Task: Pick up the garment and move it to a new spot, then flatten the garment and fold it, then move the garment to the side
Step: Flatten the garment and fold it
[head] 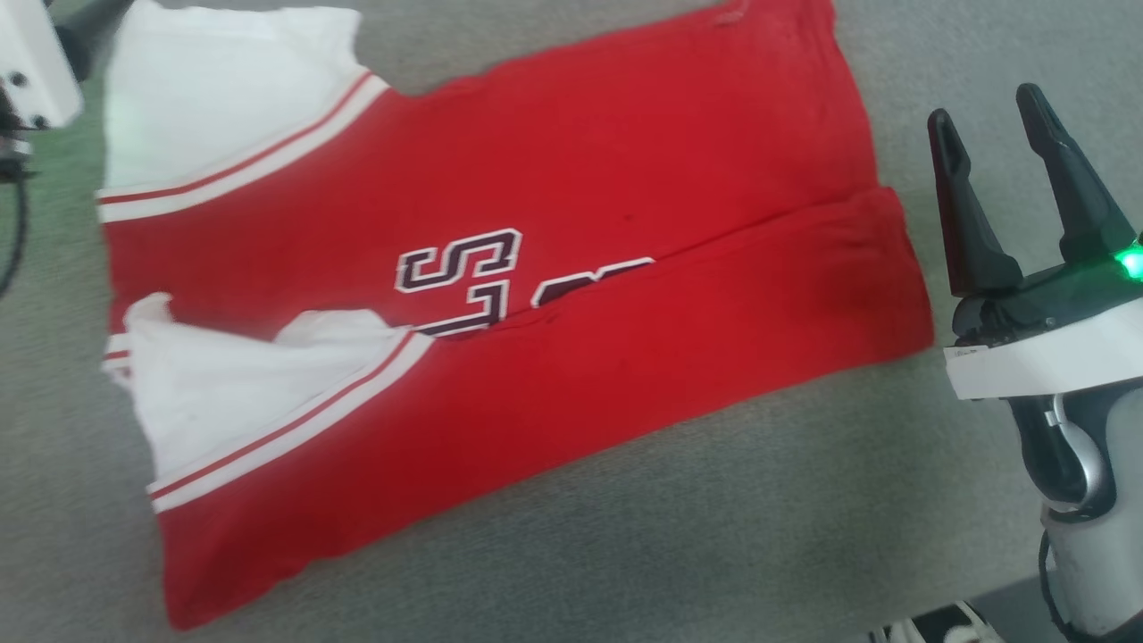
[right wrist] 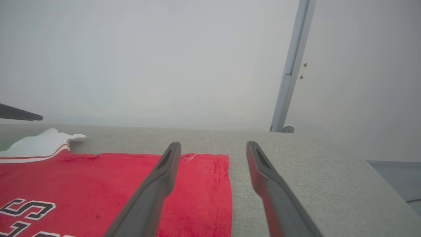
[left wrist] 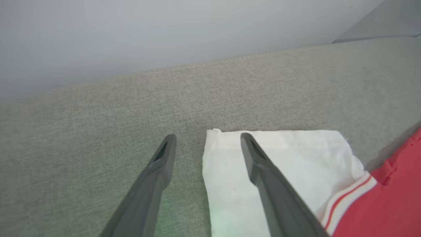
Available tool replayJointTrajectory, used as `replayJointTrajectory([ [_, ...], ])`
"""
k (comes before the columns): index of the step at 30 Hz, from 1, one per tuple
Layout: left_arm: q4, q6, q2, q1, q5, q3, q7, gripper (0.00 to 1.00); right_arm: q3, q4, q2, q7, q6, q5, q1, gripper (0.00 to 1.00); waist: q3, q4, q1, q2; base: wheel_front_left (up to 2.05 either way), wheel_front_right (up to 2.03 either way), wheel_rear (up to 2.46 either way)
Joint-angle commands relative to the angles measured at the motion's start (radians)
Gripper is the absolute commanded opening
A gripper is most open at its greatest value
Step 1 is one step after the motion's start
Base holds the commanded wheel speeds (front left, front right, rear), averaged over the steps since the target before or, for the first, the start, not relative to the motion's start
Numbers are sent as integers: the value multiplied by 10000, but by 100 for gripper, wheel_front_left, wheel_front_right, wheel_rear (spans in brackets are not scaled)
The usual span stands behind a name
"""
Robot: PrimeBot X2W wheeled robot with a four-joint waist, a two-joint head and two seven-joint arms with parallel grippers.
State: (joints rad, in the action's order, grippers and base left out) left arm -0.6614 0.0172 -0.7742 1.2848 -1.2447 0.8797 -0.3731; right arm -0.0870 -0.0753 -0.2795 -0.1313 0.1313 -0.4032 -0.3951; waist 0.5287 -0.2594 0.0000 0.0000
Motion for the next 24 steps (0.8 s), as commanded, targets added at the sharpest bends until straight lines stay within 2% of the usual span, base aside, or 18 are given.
replayJointTrajectory([
  [1,-310,-69,-6,390,-93,96,-641,100,44,83,93,-73,-12,-39,-18,100,270,-310,0,0,0,0,0],
  [8,-1207,-271,206,1248,-503,693,-4012,100,38,423,126,-166,-12,-230,-97,100,569,-520,0,0,0,0,0],
  [10,-1235,-441,259,1372,-451,853,-4478,100,36,472,77,-106,-12,-299,-223,100,683,-516,0,0,0,0,0],
  [11,-1273,-473,318,1462,-471,842,-4547,76,4,492,16,-21,-12,-327,-317,100,739,-512,0,0,0,0,0],
  [12,-1295,-513,382,1536,-494,831,-4584,36,-44,529,-38,91,-12,-392,-429,100,793,-508,0,0,0,0,0],
  [13,-1321,-556,471,1575,-508,834,-4586,2,-129,575,-114,257,-12,-420,-554,100,836,-500,0,0,0,0,0],
  [15,-1360,-591,542,1600,-500,844,-4571,0,-246,658,-225,522,-12,-493,-739,100,866,-488,0,0,0,0,0],
  [17,-1404,-659,677,1613,-455,890,-4556,0,-488,895,-483,1249,-12,-688,-1240,100,916,-433,0,0,0,0,0],
  [24,-1506,-1034,1275,1617,-533,938,-4296,0,-1614,2272,-1633,4555,-12,-1554,-3666,100,1053,143,0,0,0,0,0],
])
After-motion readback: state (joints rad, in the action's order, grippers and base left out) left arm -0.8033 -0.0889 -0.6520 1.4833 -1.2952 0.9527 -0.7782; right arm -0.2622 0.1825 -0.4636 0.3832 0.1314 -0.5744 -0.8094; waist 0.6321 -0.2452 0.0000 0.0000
